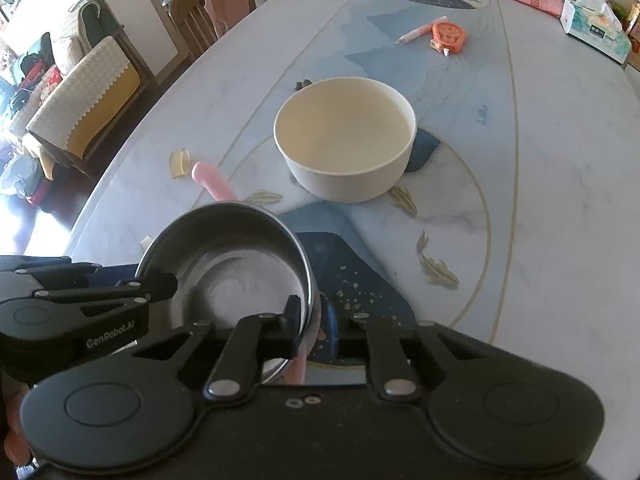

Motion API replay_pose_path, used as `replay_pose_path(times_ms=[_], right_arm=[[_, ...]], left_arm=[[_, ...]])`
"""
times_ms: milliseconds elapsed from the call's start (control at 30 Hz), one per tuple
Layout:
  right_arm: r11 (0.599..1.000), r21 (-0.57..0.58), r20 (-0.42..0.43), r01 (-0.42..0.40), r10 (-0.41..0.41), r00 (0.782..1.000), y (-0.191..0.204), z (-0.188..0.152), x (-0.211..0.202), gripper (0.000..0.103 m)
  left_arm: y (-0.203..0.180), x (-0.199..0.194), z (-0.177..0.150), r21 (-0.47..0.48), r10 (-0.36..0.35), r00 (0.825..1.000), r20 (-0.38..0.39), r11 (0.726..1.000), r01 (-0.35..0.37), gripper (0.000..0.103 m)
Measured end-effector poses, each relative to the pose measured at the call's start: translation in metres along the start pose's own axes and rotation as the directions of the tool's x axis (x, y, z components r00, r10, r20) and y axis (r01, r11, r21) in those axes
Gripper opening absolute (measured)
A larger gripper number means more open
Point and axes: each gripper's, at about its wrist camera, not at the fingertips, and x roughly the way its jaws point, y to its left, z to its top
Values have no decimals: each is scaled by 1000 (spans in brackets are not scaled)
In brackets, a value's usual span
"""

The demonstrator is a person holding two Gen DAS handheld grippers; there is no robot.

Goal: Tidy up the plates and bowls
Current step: 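Close both tools on the pink pot rim, then lift the pink pot with both tools and carry it over the steel bowl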

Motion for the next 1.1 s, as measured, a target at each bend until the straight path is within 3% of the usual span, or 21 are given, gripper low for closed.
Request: replay_pose_path(times_ms=[133, 667, 1100], right_arm=[[1000, -9, 4, 3, -3, 1000, 3, -1, -1, 8], [998, 48, -3, 41, -41, 999, 3, -8, -10, 5], [997, 54, 22, 55, -56, 998, 11, -12, -53, 5]], left_arm=[[-6, -1, -1, 13, 1, 1000, 3, 1000, -1, 7], [-17, -14, -8, 57, 7, 999, 33, 998, -9, 6], [-19, -58, -11, 57, -13, 998, 62, 998, 10, 6]])
